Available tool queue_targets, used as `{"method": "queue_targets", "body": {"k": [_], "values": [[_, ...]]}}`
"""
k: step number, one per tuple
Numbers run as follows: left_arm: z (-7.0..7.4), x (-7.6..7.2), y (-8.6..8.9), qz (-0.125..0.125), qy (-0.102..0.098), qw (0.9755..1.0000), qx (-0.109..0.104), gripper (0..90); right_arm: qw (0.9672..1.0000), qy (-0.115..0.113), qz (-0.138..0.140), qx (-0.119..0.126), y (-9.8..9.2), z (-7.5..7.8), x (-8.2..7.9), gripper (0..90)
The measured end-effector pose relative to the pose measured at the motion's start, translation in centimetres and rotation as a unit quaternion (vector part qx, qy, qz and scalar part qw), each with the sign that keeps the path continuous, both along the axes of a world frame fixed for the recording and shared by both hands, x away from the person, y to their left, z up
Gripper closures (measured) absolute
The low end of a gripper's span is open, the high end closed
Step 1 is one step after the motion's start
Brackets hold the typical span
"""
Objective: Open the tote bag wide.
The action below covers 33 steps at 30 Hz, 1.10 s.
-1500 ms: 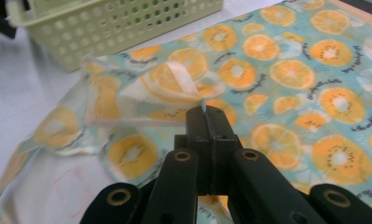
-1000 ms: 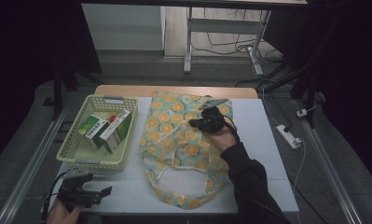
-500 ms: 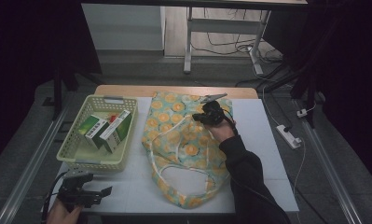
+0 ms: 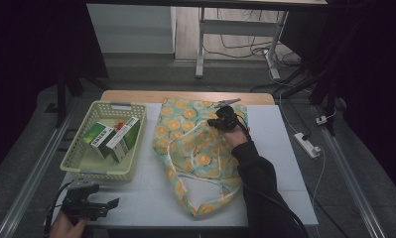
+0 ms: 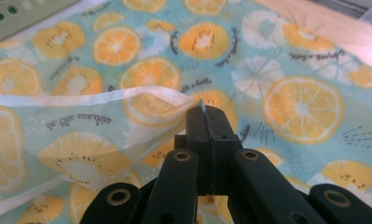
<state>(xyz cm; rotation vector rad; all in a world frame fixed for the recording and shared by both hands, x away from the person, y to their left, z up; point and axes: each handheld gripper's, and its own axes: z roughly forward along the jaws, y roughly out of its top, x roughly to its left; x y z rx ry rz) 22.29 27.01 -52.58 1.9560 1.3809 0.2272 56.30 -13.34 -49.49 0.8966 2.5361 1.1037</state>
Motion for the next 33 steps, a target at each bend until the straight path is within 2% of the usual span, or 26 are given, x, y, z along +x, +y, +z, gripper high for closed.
{"method": "queue_targets", "body": {"k": [8,13,16,20,27,33], "values": [[0.0,0.0,0.0,-0.002,-0.002,1.0,0.002,3.6,0.9995,0.017,0.012,-0.025,0.2,-1.6,0.0,89.0],[0.0,-0.1,-0.1,-0.002,-0.003,1.0,0.002,3.6,0.9991,0.026,0.012,-0.031,0.2,-1.9,-0.1,81.4],[0.0,-0.1,0.0,-0.002,-0.004,1.0,0.001,3.6,0.9993,0.03,0.017,-0.016,0.0,-1.2,-0.4,71.9],[0.1,-0.1,0.0,-0.002,-0.004,1.0,0.001,3.6,0.9995,0.024,0.021,0.008,-0.2,0.1,-1.0,58.3],[0.1,-0.1,0.0,-0.001,-0.004,1.0,0.001,3.5,0.999,0.026,0.033,0.015,-0.3,1.1,-2.1,42.6],[0.1,-0.1,0.0,0.001,-0.005,1.0,-0.001,3.5,0.9984,0.024,0.038,0.033,-0.4,1.9,-3.2,30.5]]}}
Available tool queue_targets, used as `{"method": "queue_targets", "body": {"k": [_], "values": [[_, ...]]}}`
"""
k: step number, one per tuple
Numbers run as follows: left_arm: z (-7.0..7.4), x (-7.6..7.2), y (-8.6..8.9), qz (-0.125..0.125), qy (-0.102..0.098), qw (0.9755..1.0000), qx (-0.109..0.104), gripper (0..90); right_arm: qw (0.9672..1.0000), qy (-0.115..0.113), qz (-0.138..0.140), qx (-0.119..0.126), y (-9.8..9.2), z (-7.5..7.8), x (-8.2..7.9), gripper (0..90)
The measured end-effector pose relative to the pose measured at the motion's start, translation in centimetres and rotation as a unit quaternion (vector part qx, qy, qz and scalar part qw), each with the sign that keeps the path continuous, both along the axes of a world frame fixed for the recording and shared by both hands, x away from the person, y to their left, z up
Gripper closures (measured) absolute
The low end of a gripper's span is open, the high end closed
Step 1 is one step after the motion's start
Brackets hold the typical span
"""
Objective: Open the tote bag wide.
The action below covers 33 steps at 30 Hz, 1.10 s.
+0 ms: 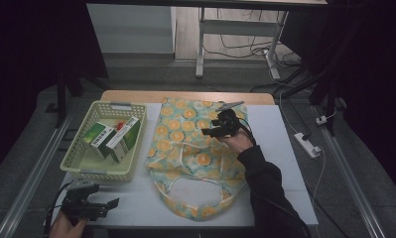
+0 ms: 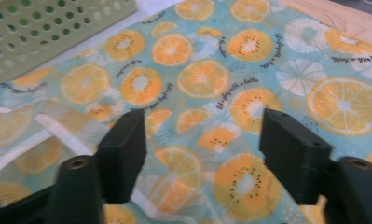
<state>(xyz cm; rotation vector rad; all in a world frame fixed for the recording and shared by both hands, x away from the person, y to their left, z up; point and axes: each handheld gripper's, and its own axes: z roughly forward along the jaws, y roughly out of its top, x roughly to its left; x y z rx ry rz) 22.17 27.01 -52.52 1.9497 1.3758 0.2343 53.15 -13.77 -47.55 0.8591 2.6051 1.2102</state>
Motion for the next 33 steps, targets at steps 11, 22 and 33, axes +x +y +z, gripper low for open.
{"method": "queue_targets", "body": {"k": [11,22,33], "values": [[0.0,0.0,0.0,0.0,0.0,1.0,-0.001,3.5,0.9997,0.008,0.022,-0.009,-0.2,0.4,-2.7,7.0],[0.0,0.1,0.0,-0.001,0.0,1.0,-0.001,3.5,0.9972,0.02,0.065,-0.03,0.9,-0.3,-7.3,0.0],[0.0,0.1,0.0,-0.002,0.0,1.0,-0.001,3.5,0.9932,0.029,0.093,-0.063,2.2,-2.8,-10.6,0.0]]}}
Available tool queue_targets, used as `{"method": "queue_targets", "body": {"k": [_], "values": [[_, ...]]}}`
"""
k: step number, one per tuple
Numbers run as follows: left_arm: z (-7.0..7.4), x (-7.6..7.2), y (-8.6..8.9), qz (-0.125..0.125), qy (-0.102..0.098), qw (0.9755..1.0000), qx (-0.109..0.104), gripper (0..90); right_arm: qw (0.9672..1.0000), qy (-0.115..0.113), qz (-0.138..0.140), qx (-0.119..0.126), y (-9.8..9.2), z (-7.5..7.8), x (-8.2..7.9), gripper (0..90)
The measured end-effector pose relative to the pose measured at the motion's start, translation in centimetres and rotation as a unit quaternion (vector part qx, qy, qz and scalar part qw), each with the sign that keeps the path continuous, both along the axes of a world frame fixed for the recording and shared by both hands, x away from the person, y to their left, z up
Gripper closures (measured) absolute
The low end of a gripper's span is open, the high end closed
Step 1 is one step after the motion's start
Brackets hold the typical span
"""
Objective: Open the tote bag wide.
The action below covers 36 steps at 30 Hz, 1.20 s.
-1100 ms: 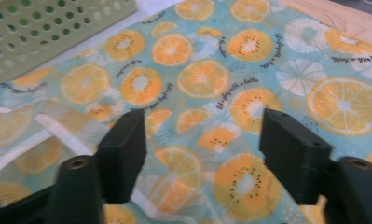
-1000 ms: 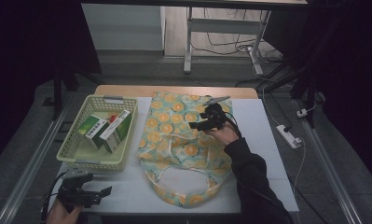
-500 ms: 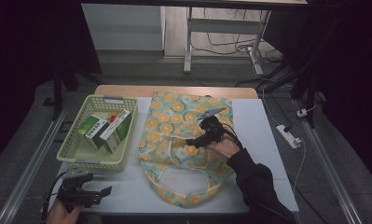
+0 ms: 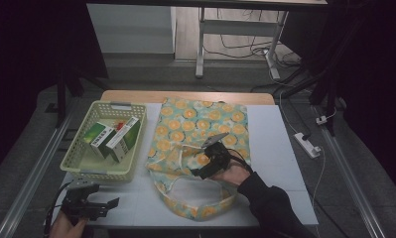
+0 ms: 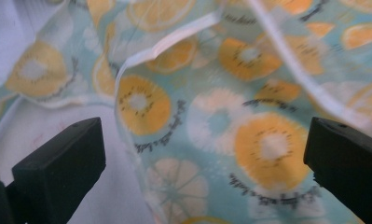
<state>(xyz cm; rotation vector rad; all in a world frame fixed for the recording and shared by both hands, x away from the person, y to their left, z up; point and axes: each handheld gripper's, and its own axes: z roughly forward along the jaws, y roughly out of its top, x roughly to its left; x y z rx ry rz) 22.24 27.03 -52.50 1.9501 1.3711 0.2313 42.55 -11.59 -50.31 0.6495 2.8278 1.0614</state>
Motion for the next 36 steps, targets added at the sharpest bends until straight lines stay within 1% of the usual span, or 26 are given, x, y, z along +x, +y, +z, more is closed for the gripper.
{"method": "queue_targets", "body": {"k": [5,9,11,16,18,19,20,22,24,26,28,30,32,35,36], "values": [[0.0,0.0,0.0,0.0,0.0,1.0,0.0,3.5,0.9997,-0.007,0.014,-0.017,0.5,-1.0,-0.7,0.6],[0.0,0.0,0.0,-0.001,0.0,1.0,0.0,3.5,0.999,-0.012,0.03,-0.032,0.9,-1.7,-1.2,8.7],[0.0,0.0,0.0,-0.001,0.0,1.0,0.0,3.5,0.9984,-0.022,0.037,-0.036,1.0,-1.7,-1.3,17.6],[0.0,0.0,0.0,0.0,0.0,1.0,0.0,3.5,0.9983,-0.017,0.047,-0.031,0.8,-1.5,-1.3,40.9],[0.0,0.0,0.0,0.0,0.001,1.0,0.0,3.5,0.9983,-0.017,0.049,-0.027,0.7,-1.4,-1.3,47.3],[0.0,0.0,0.0,0.0,0.001,1.0,0.0,3.6,0.9981,-0.016,0.051,-0.03,0.7,-1.4,-1.2,50.1],[0.0,0.0,0.0,0.0,0.001,1.0,0.0,3.5,0.9978,-0.02,0.053,-0.035,0.7,-1.4,-1.2,53.5],[0.0,0.0,-0.1,0.0,0.001,1.0,0.001,3.5,0.9974,-0.023,0.057,-0.038,0.7,-1.5,-1.3,58.2],[0.0,0.0,0.0,0.0,0.001,1.0,0.0,3.5,0.9974,-0.026,0.054,-0.04,0.7,-1.5,-1.2,62.4],[0.0,0.1,0.0,0.0,0.001,1.0,0.0,3.5,0.9973,-0.027,0.053,-0.043,0.7,-1.5,-1.2,63.0],[0.0,0.0,-0.1,0.0,0.001,1.0,0.0,3.5,0.9974,-0.022,0.055,-0.04,0.7,-1.6,-1.3,62.9],[0.0,0.1,-0.1,0.0,0.001,1.0,0.001,3.5,0.9969,-0.026,0.06,-0.043,0.8,-1.6,-1.4,65.8],[0.0,0.1,0.0,0.0,0.002,1.0,0.0,3.5,0.9963,-0.028,0.068,-0.045,0.9,-1.6,-1.5,73.4],[0.0,0.0,0.0,0.0,0.001,1.0,0.001,3.5,0.9955,-0.021,0.081,-0.046,0.8,-1.5,-1.7,86.9],[0.0,0.1,0.0,0.0,0.001,1.0,0.0,3.5,0.9952,-0.018,0.084,-0.046,0.9,-1.5,-1.7,89.3]]}}
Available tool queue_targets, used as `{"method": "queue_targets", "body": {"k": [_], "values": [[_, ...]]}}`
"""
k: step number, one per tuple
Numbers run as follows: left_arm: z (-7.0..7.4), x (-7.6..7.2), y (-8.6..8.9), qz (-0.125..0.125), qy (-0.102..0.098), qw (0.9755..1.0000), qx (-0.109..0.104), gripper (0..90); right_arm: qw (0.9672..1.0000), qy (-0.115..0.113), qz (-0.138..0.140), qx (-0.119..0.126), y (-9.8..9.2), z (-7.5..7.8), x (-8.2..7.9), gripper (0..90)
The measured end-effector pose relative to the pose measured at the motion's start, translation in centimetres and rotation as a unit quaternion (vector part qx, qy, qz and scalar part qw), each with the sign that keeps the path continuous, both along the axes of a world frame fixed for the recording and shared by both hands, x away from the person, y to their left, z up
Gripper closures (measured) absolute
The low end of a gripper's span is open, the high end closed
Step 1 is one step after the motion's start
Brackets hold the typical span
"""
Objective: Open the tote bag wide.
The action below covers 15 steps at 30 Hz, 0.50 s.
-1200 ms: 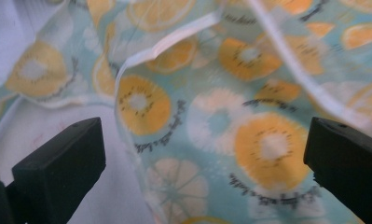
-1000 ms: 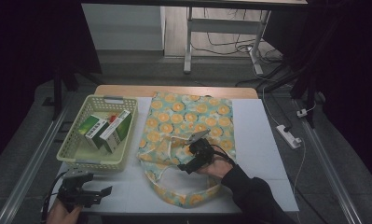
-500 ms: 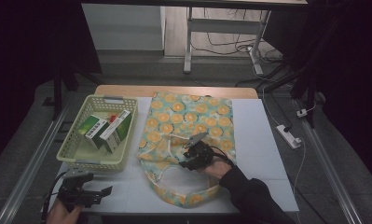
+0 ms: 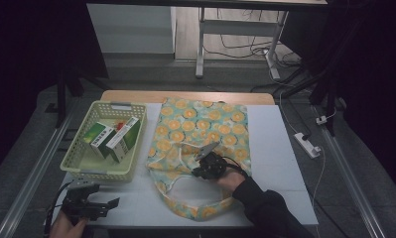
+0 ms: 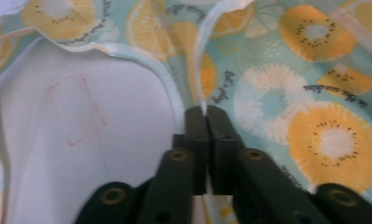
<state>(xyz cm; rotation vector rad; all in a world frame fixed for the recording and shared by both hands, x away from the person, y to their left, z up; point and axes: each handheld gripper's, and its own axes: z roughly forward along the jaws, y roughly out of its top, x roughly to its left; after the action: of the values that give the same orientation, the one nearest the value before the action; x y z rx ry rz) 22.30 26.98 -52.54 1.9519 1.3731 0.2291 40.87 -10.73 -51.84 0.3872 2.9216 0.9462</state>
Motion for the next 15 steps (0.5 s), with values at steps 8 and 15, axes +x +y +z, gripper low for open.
{"method": "queue_targets", "body": {"k": [8,15], "values": [[0.0,0.0,0.0,0.0,0.0,1.0,0.0,3.5,0.9994,-0.02,-0.01,0.027,-0.2,1.6,-0.1,90.0],[0.0,0.0,0.0,0.001,0.0,1.0,0.0,3.6,0.997,-0.011,-0.041,0.065,-0.8,2.9,0.4,90.0]]}}
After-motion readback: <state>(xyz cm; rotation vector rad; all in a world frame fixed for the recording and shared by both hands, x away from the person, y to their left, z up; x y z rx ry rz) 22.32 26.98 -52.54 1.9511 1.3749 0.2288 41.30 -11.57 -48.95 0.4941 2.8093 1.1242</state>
